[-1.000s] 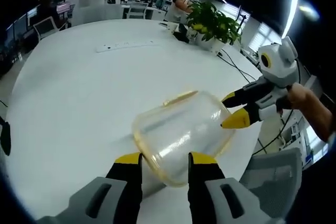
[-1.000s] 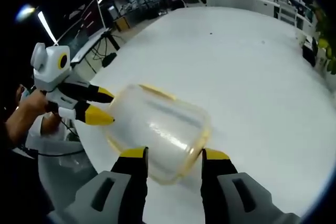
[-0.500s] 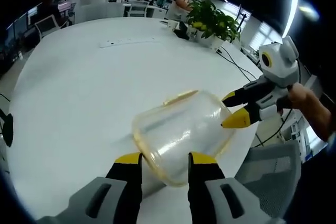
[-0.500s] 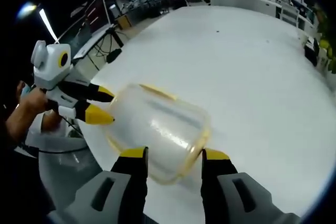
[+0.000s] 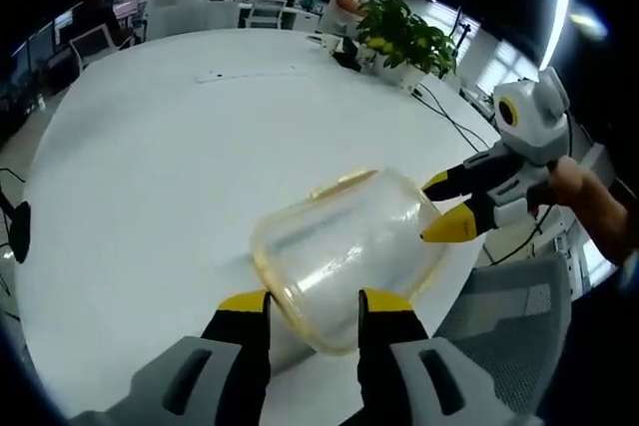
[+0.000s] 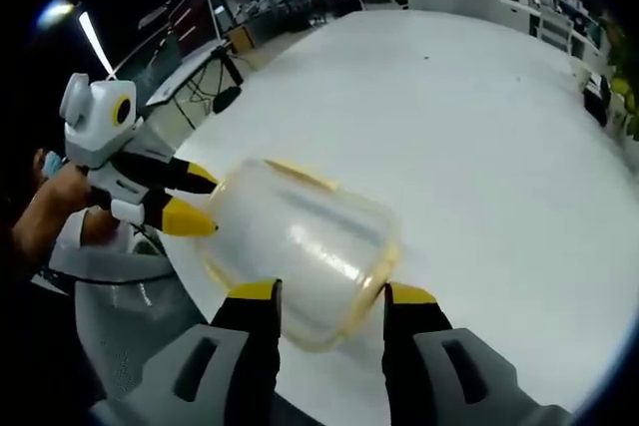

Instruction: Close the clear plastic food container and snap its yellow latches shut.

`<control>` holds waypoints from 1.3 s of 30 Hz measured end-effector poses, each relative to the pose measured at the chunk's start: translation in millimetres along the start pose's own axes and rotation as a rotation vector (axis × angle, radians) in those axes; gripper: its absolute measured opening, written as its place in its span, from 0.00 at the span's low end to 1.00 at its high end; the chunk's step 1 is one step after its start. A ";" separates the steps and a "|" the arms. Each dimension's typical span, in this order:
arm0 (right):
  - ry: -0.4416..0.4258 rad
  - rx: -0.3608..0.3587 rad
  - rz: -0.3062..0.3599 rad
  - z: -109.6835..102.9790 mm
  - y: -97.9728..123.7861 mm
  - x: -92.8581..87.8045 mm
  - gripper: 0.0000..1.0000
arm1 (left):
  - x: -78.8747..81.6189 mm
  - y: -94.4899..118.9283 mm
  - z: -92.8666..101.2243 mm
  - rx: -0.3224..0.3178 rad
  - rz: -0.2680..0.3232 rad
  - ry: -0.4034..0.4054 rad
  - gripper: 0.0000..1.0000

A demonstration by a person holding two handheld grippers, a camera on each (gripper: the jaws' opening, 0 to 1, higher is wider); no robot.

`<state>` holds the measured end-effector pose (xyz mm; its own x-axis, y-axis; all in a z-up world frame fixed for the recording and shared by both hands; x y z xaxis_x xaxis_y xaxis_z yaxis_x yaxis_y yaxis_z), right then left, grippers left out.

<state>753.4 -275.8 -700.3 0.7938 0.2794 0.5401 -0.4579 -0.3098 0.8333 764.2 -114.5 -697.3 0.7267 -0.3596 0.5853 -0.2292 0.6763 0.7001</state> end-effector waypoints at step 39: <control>0.226 0.080 0.156 -12.3 10.9 31.2 0.28 | 24.1 9.8 15.8 -0.035 0.007 -0.182 0.30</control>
<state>768.2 -259.3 -672.9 0.6032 0.4154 0.6809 -0.5269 -0.4333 0.7312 769.2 -126.7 -669.9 0.5954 -0.4630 0.6566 -0.2088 0.7001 0.6829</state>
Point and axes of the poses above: the point that each gripper's makers call its tool centre point, and the gripper's own axes: y roughly backward along the fingers, z roughly to its right, x roughly out of its top, the point moved 3 cm from there along y, roughly backward along the fingers, and after that the axes turned 12 degrees about -x, right-handed, at the moved point
